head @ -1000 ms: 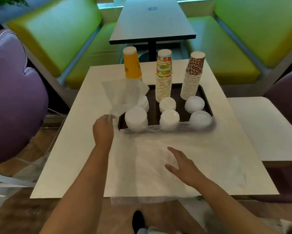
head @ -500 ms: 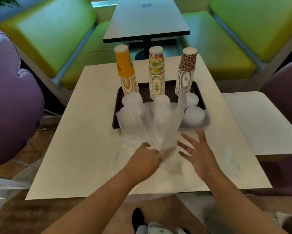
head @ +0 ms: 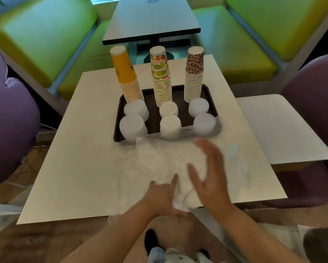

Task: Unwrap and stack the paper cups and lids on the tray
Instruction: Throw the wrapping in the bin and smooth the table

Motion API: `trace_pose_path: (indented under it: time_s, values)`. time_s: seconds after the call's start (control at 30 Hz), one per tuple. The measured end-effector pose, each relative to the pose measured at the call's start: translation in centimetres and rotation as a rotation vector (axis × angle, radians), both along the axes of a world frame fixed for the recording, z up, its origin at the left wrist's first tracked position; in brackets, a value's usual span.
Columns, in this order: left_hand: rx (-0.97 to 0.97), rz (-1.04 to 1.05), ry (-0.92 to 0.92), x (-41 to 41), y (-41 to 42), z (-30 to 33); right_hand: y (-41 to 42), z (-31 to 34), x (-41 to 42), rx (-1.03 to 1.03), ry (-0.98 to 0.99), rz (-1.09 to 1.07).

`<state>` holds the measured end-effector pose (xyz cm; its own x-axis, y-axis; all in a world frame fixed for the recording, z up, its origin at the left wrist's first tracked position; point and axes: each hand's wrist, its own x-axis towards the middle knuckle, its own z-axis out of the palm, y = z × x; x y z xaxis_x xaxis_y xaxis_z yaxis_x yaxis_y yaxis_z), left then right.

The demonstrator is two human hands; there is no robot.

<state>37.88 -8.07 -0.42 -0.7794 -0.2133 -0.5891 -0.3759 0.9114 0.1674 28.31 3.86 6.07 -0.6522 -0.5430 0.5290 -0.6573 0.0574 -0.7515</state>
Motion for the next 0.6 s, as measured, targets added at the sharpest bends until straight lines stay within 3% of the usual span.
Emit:
trace_pose_path:
  time_s: [0.07, 0.17, 0.23, 0.3, 0.37, 0.47, 0.6]
  values:
    - [0.194, 0.194, 0.074, 0.0, 0.2, 1.2, -1.1, -0.4, 2.3, 0.164, 0.099, 0.214]
    - [0.377, 0.295, 0.080, 0.6, -1.7, 2.4, -2.3, -2.6, 4.4, 0.545, 0.278, 0.166]
    - [0.374, 0.416, 0.187, 1.4, -3.4, 2.0, -2.2, -3.7, 4.1, 0.869, 0.147, 0.185]
    - [0.224, 0.757, 0.411, 2.4, -4.9, 1.4, -1.4, -5.2, 3.2, 1.138, -0.039, 0.258]
    - [-0.022, 1.057, 0.450, 3.6, -6.1, 0.8, -0.7, -6.7, 2.3, 1.194, -0.075, 0.260]
    - [-0.087, 1.314, 0.287, 4.9, -7.2, 0.0, -0.1, -8.7, 1.1, 1.225, -0.043, 0.245]
    - [-0.176, 1.236, 0.189, 4.7, -6.4, -0.8, 0.2, -11.1, -0.3, 1.187, 0.089, 0.235]
